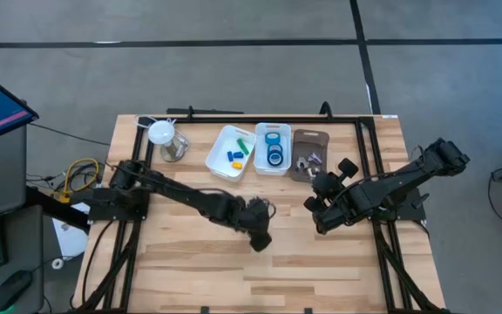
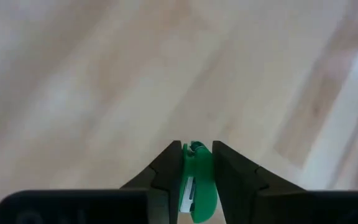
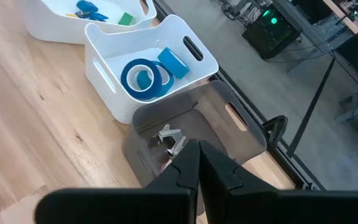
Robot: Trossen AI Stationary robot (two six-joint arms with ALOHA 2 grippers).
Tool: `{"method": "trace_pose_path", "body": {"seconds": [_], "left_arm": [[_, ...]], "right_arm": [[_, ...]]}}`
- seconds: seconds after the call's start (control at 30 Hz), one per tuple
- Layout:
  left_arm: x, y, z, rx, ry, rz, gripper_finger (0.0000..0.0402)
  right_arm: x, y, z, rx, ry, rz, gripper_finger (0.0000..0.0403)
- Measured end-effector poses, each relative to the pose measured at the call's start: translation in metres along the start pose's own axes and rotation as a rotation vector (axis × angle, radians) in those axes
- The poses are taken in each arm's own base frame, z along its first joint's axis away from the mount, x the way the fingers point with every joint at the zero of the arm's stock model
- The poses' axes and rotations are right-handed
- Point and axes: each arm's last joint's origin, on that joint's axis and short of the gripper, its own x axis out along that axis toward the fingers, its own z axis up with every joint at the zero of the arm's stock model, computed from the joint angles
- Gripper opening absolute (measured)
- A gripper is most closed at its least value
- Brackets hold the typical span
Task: Pick and place Stapler, Stapler remover, tape
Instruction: Put the green stapler into the left white bin
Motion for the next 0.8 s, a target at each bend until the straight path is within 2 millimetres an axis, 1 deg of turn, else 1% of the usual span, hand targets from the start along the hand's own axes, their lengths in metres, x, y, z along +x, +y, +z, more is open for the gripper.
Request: {"method": "trace_pose_path", "body": {"seconds": [0.1,0.27,0.33,0.43,0.5,0.6,0.7,0.8], "left_arm": [[-0.019,0.009,0.015,0.034,-0.093,0.046,0.0074],[-0.062,0.026,0.039,0.102,-0.272,0.157,0.0074],[-0.08,0.037,0.048,0.117,-0.33,0.221,0.0074],[-0.103,0.06,0.063,0.101,-0.389,0.312,0.0069],[-0.112,0.078,0.075,0.075,-0.405,0.352,0.0062],[-0.116,0.101,0.091,0.03,-0.416,0.396,0.0053],[-0.114,0.123,0.103,-0.006,-0.41,0.444,0.005],[-0.108,0.144,0.109,-0.049,-0.391,0.486,0.0052]], "right_arm": [[-0.003,0.001,-0.001,-0.004,-0.007,0.012,0.0],[-0.009,0.004,-0.004,-0.006,-0.021,0.035,0.0],[-0.012,0.005,-0.005,0.001,-0.029,0.047,0.0],[-0.016,0.007,-0.008,0.01,-0.038,0.064,0.0],[-0.019,0.008,-0.009,0.009,-0.045,0.075,0.0],[-0.022,0.009,-0.01,0.016,-0.052,0.087,0.0],[-0.024,0.01,-0.011,0.009,-0.058,0.096,0.0],[-0.026,0.011,-0.012,0.006,-0.062,0.103,0.0]]}}
